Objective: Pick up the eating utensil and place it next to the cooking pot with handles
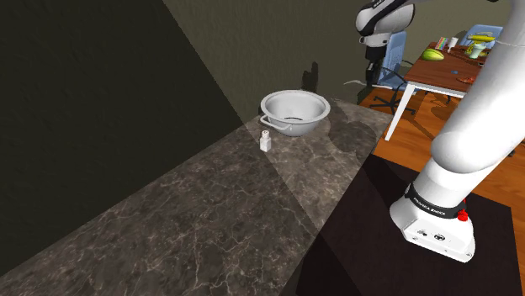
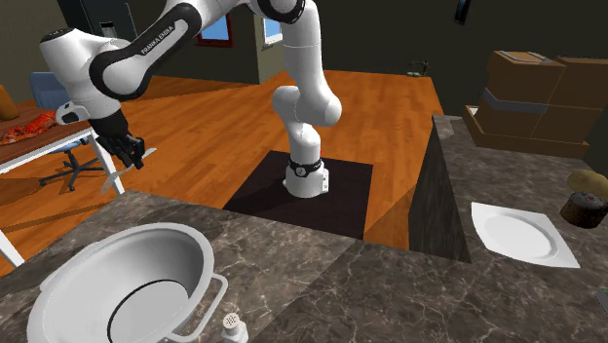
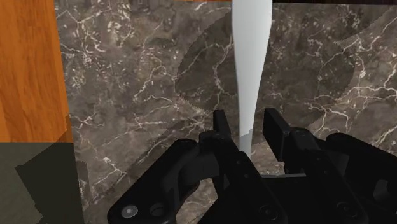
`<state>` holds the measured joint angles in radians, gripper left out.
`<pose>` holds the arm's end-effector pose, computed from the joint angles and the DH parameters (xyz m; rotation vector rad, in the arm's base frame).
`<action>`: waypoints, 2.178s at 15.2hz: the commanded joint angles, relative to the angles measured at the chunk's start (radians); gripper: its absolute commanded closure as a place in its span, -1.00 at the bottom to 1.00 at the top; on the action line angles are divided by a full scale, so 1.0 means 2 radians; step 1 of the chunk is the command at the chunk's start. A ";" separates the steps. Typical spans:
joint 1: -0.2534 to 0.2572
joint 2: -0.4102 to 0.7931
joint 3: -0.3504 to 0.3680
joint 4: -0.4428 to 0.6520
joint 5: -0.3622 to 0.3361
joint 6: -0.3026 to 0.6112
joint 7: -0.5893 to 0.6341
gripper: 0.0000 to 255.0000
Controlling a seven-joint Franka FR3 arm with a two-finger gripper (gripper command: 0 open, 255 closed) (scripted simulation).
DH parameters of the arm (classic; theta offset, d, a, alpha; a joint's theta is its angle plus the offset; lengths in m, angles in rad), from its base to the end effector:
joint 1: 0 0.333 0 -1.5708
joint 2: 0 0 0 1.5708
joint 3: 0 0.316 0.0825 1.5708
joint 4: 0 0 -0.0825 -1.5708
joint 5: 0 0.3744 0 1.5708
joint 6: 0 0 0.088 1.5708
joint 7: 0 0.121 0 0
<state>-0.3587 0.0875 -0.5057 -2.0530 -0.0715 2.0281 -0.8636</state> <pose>0.3510 -0.4143 0.3842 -3.1233 -0.0524 0.2285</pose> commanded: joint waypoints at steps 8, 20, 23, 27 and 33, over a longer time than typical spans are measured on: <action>-0.014 0.051 -0.003 0.012 0.026 0.036 -0.028 1.00; -0.023 0.102 0.006 -0.015 0.053 0.107 -0.041 1.00; -0.026 0.116 0.010 -0.019 0.061 0.124 -0.045 1.00; -0.031 0.136 0.016 -0.023 0.072 0.147 -0.050 1.00; -0.039 0.168 0.026 -0.026 0.090 0.179 -0.059 1.00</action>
<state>-0.4345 0.4133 -0.4562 -2.1024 0.1021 2.3736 -0.9786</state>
